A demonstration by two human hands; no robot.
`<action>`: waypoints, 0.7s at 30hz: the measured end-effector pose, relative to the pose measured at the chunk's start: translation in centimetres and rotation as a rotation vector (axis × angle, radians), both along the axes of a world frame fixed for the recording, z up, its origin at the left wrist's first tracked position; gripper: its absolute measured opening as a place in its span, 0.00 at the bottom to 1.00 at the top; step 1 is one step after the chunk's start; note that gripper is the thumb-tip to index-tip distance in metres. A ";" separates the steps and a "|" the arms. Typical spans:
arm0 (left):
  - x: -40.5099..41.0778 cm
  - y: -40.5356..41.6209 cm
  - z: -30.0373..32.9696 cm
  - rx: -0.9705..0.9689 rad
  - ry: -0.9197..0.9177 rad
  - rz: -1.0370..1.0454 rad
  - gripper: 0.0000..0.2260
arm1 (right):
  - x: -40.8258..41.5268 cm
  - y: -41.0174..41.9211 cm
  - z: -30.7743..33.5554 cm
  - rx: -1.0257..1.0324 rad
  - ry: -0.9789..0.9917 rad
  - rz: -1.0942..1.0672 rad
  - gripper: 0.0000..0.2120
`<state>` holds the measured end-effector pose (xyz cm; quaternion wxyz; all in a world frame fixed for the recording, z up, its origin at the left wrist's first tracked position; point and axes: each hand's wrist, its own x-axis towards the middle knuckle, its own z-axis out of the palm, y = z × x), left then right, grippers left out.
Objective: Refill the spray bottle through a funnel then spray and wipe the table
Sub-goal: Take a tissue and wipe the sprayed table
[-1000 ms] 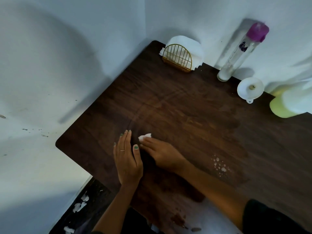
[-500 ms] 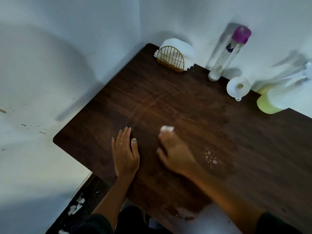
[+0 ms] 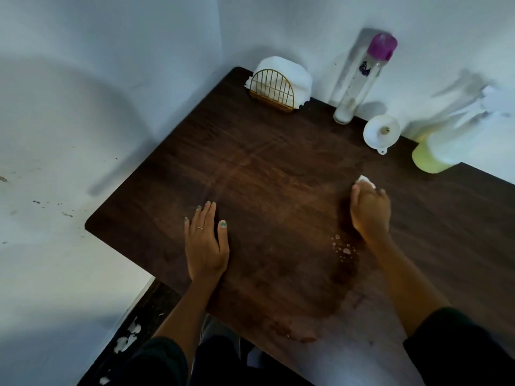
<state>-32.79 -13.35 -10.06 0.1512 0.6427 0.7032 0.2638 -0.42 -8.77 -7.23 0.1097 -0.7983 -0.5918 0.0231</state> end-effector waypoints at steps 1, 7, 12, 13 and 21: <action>0.0 0.0 0.0 -0.005 0.007 -0.003 0.25 | -0.3 -0.2 0.2 0.042 0.035 -0.065 0.22; 0.0 0.0 -0.1 -0.028 0.054 -0.024 0.25 | -10.8 -7.1 -0.8 0.061 0.195 0.274 0.17; 0.1 0.0 0.0 -0.050 0.094 -0.026 0.26 | -16.3 -16.1 -2.0 -0.034 0.172 0.963 0.21; 0.2 0.0 0.0 -0.054 0.100 -0.027 0.26 | -15.7 -15.7 -2.2 -0.029 0.143 1.041 0.20; 0.3 0.0 -0.2 -0.129 0.203 -0.078 0.30 | -1.0 -3.7 -1.2 0.009 0.048 0.256 0.21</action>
